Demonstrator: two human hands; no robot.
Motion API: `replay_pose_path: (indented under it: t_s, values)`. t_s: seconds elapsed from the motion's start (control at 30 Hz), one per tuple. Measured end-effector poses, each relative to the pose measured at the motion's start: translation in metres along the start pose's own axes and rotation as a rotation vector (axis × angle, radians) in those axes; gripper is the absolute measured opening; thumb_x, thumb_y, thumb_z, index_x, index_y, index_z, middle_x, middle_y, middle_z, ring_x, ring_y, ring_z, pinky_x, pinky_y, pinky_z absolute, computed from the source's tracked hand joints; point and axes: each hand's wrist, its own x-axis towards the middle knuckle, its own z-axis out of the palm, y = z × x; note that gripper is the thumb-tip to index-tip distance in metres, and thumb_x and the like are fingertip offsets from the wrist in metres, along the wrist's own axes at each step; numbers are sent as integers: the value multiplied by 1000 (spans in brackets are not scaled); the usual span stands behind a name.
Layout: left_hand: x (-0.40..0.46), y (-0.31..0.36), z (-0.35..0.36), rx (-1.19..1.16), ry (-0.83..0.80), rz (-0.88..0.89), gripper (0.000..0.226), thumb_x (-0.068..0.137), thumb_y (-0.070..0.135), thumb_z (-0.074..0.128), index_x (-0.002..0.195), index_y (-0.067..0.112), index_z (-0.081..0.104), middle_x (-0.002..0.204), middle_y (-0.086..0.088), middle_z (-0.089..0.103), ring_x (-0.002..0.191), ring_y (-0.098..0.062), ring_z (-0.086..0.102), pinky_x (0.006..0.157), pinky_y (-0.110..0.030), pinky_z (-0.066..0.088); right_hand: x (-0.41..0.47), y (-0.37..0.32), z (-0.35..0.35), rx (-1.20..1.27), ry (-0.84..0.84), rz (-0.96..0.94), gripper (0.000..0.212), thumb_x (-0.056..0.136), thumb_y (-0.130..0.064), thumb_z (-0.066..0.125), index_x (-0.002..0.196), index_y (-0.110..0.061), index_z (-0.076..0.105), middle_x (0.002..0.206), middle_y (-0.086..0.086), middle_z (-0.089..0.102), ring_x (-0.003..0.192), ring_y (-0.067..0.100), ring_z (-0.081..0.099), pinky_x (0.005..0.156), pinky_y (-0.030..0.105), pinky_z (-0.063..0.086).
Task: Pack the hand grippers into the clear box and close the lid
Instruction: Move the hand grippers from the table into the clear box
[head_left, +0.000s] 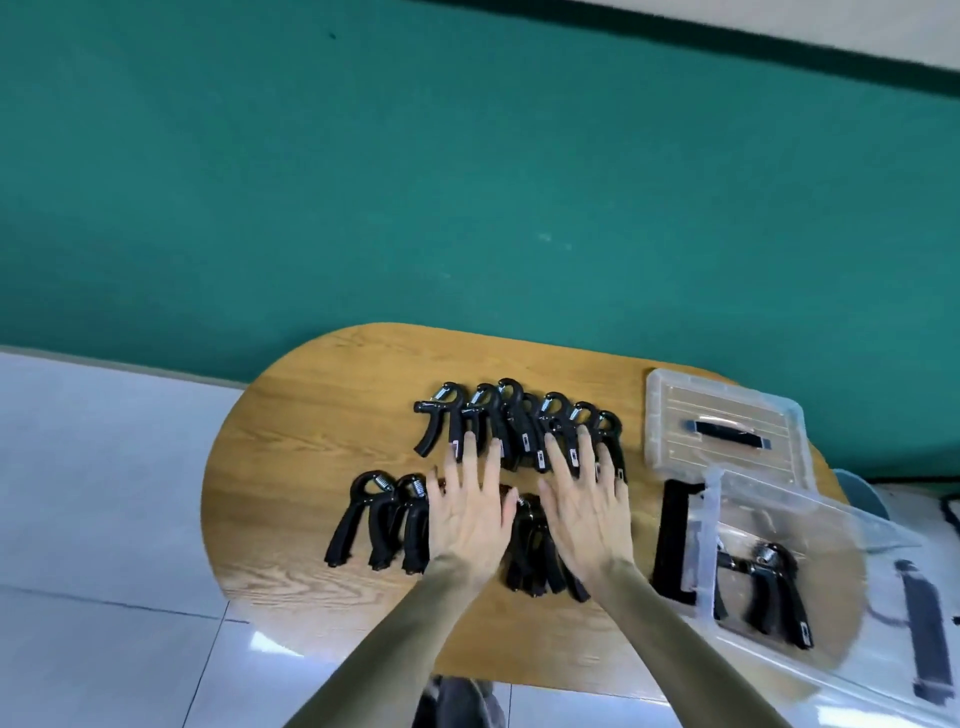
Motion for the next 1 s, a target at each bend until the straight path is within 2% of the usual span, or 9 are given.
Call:
replay_pose_path:
  t_s: [0.1, 0.2, 0.37, 0.43, 0.53, 0.57, 0.7, 0.83, 1.0]
  values:
    - [10, -32, 6, -2, -46, -55, 67, 105, 54, 17, 162, 24, -4, 170, -12, 2, 153, -36, 14, 118, -57, 20, 13, -16, 32, -24, -153, 6, 57, 101, -40, 41, 155, -23, 31, 163, 17, 25, 145, 44, 30, 107, 59, 38]
    - [17, -74, 25, 8, -108, -92, 65, 104, 55, 9, 160, 29, -13, 170, -10, -4, 155, -35, 8, 121, -59, 18, 31, -33, 66, -90, -203, -9, 58, 102, -46, 39, 155, -26, 28, 162, 16, 26, 141, 42, 36, 99, 54, 46]
    - [30, -134, 67, -26, -136, -135, 74, 77, 61, -42, 148, 40, -37, 160, -14, -38, 154, -38, -11, 121, -61, -3, 74, -63, 118, -72, -203, 6, 59, 102, -50, 38, 155, -28, 25, 163, 15, 23, 142, 43, 34, 99, 55, 46]
    - [36, -150, 92, -54, -162, -176, 67, 86, 62, -28, 148, 37, -39, 159, -14, -39, 152, -41, -14, 121, -65, -1, 94, -77, 139, -69, -203, -26, 60, 102, -51, 36, 156, -29, 21, 164, 15, 19, 145, 42, 29, 103, 55, 43]
    - [39, -162, 114, -173, -125, -227, 69, 103, 58, 17, 161, 31, -9, 169, -16, -6, 151, -45, 9, 116, -71, 20, 115, -98, 168, -65, -221, -70, 61, 102, -51, 35, 156, -28, 19, 165, 15, 14, 148, 41, 22, 107, 54, 40]
    - [39, -164, 121, -196, -115, -219, 69, 105, 55, 22, 161, 31, -9, 170, -14, -6, 152, -44, 7, 116, -71, 20, 120, -104, 178, -65, -226, -77, 62, 102, -52, 36, 156, -28, 17, 166, 15, 12, 149, 41, 20, 108, 54, 39]
    - [33, -171, 143, -248, -20, -205, 68, 108, 47, 21, 154, 39, -28, 164, 1, -35, 153, -35, -17, 123, -62, 10, 133, -119, 213, -82, -239, -81, 73, 99, -50, 46, 158, -27, 10, 167, 16, 2, 148, 49, 13, 112, 58, 33]
    - [36, -175, 139, -255, -53, -196, 69, 107, 44, 23, 152, 43, -30, 161, 5, -40, 155, -35, -8, 122, -59, 15, 138, -130, 233, -111, -241, -22, 78, 96, -46, 51, 158, -24, 9, 167, 17, -2, 147, 55, 7, 112, 59, 31]
    - [41, -178, 129, -183, -150, -170, 74, 99, 37, 22, 153, 39, -30, 155, 1, -48, 152, -42, 7, 118, -60, 26, 142, -148, 238, -38, -249, 49, 77, 90, -17, 57, 157, -23, 19, 167, 14, -3, 147, 55, 7, 106, 59, 35]
